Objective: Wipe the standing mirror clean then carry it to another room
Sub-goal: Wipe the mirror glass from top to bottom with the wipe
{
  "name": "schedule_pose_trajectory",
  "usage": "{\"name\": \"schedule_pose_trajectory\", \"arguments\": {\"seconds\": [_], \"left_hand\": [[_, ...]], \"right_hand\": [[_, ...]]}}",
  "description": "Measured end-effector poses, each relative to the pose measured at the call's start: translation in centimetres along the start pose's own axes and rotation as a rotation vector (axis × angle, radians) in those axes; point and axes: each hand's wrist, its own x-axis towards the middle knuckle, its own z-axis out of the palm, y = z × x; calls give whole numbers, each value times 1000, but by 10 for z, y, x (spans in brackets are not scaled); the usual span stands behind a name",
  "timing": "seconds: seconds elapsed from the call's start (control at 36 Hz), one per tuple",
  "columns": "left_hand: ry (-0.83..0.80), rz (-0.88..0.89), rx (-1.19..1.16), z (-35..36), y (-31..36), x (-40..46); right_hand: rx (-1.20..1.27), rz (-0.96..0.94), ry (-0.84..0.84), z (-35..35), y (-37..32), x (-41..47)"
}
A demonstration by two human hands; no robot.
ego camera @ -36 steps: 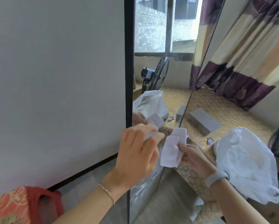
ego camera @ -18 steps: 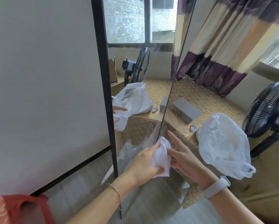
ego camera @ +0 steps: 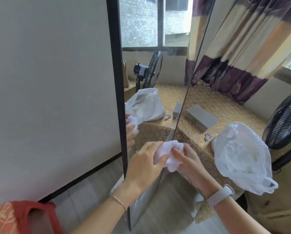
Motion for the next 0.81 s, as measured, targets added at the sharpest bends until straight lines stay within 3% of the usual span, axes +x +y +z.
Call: {"name": "schedule_pose_trajectory", "arguments": {"seconds": [0.08, 0.19, 0.36, 0.47, 0.56, 0.64, 0.75, 0.81], "left_hand": [[155, 152, 68, -14, -5, -16], [402, 124, 20, -33, -24, -40], [625, -137, -81, -55, -44, -37], [603, -74, -232, -60, -37, -20], [526, 2, -252, -54, -28, -13], [561, -7, -173, -42, -26, -4], [612, -55, -212, -29, -29, 3], [608, -63, -237, -27, -29, 3]], "right_hand": [[-32, -90, 259, 0, -9, 19], [-73, -202, 572, -6, -37, 61], [-74, -386, 753, -12, -85, 121], [-85, -481, 848, -17, -101, 148], [-124, -397, 812, -21, -77, 169], [-237, -254, 669, -18, -28, 179], [-408, 348, 260, -32, 58, 177], [-451, 570, 168, -47, 96, 177]]}}
